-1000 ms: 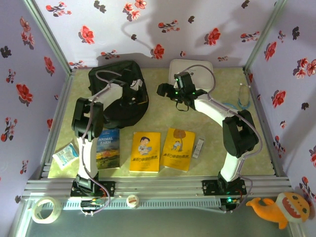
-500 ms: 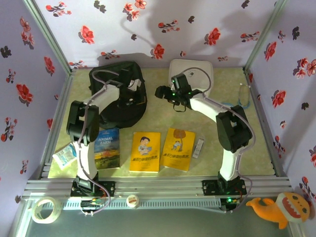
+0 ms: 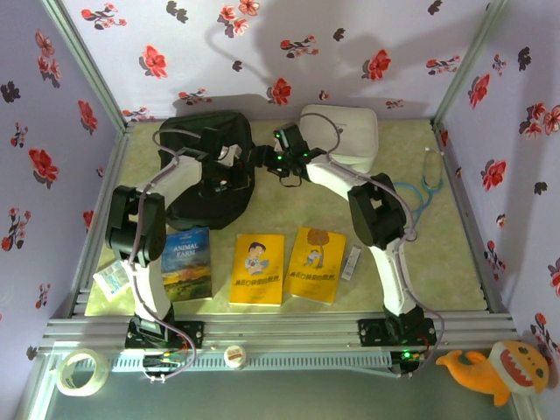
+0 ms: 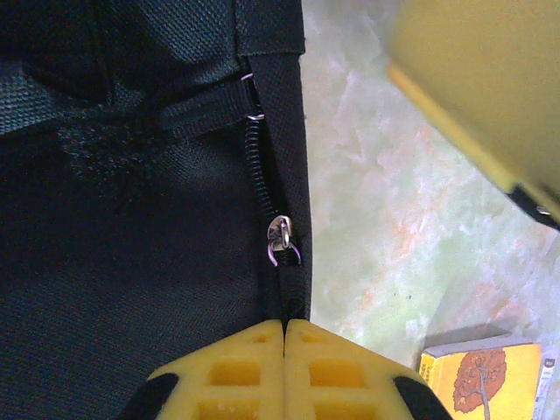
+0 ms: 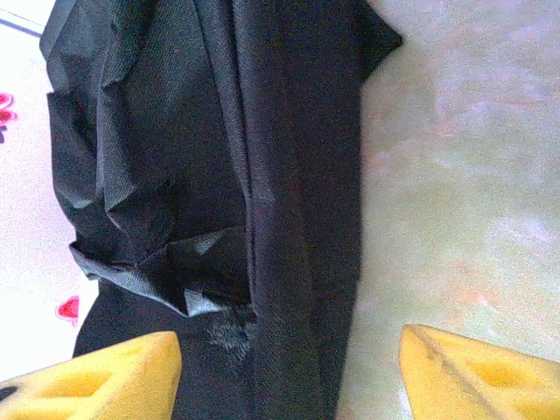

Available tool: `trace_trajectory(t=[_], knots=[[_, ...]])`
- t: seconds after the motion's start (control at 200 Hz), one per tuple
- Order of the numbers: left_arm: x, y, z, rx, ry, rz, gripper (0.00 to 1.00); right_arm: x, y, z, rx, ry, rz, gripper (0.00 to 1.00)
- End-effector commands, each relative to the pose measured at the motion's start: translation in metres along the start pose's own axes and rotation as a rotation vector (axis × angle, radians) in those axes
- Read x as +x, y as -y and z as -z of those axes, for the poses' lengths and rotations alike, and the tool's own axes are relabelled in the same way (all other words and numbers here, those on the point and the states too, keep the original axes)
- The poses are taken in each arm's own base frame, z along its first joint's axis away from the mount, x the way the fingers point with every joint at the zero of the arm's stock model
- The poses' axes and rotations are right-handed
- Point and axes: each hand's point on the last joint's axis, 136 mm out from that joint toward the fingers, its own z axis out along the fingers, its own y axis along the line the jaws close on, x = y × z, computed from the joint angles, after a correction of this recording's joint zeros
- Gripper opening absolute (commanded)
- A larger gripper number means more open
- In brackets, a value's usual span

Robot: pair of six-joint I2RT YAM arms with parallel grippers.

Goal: Pack the student bag

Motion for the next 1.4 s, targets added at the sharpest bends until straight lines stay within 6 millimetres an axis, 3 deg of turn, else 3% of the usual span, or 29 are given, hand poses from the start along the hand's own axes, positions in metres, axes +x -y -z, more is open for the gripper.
trace_trajectory(t=[0.0,0.14,0.295,0.44,0.615,0.83,1.02,1.205,1.31,1.395], knots=[[-0.007,0.007,0.012,0.022,0.032,-0.023,0.0,0.008,-0.004,-0.018,-0.011,-0.048,-0.002,0.61],[-0.007,0.007,0.012,0.023,0.032,-0.018,0.0,0.005,-0.006,-0.03,-0.025,-0.041,0.012,0.48],[-0.005,0.006,0.011,0.021,0.029,-0.005,0.0,-0.004,-0.002,-0.042,-0.011,-0.011,0.029,0.22],[0.006,0.002,0.02,-0.03,-0.009,0.032,0.0,-0.025,0.008,-0.043,0.051,0.088,0.061,0.16],[0.033,0.005,0.036,-0.107,-0.07,0.026,0.0,-0.048,0.01,-0.04,0.065,0.172,0.044,0.15],[0.055,-0.006,0.052,-0.191,-0.091,0.011,0.0,-0.064,0.012,-0.034,0.063,0.209,0.03,0.16],[0.072,-0.025,0.068,-0.296,-0.104,-0.008,0.0,-0.069,0.018,-0.032,0.071,0.214,0.029,0.16],[0.078,-0.029,0.072,-0.313,-0.111,-0.012,0.0,-0.066,0.018,-0.034,0.066,0.199,0.026,0.17],[0.07,-0.024,0.072,-0.298,-0.086,-0.02,0.0,-0.064,0.004,-0.027,0.035,0.162,0.012,0.27],[0.06,-0.014,0.071,-0.266,-0.064,-0.034,0.0,-0.058,-0.016,-0.008,-0.02,0.097,-0.014,0.41]])
